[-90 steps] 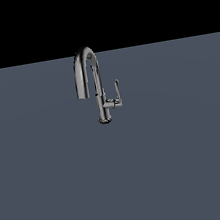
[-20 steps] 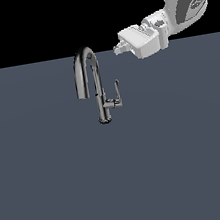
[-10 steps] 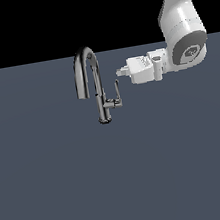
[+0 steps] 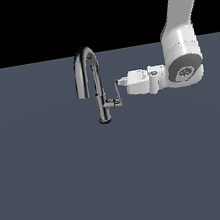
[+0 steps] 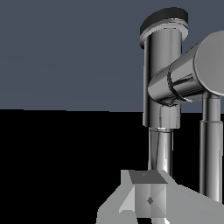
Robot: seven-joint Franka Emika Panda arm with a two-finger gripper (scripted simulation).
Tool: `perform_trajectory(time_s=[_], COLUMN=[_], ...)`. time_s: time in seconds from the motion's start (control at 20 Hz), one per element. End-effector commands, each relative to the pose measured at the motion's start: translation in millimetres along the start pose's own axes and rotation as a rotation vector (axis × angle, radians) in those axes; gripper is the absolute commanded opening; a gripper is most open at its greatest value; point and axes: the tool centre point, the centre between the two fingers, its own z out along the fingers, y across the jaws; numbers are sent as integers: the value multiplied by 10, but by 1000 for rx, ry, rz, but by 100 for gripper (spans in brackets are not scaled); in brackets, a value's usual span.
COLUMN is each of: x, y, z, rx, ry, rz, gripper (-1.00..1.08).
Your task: Turn on the faucet by rotating a designated handle.
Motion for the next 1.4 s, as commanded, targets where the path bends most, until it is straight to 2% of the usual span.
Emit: perform_trajectory(time_s=[0.0,0.25,1.35], x=[27,30,-52], y=[-7,-5,591], z=[9,10,21], rx=[9,9,9], ry=[-7,-7,-8], rz=[8,8,7], gripper=[-100,-100,-100])
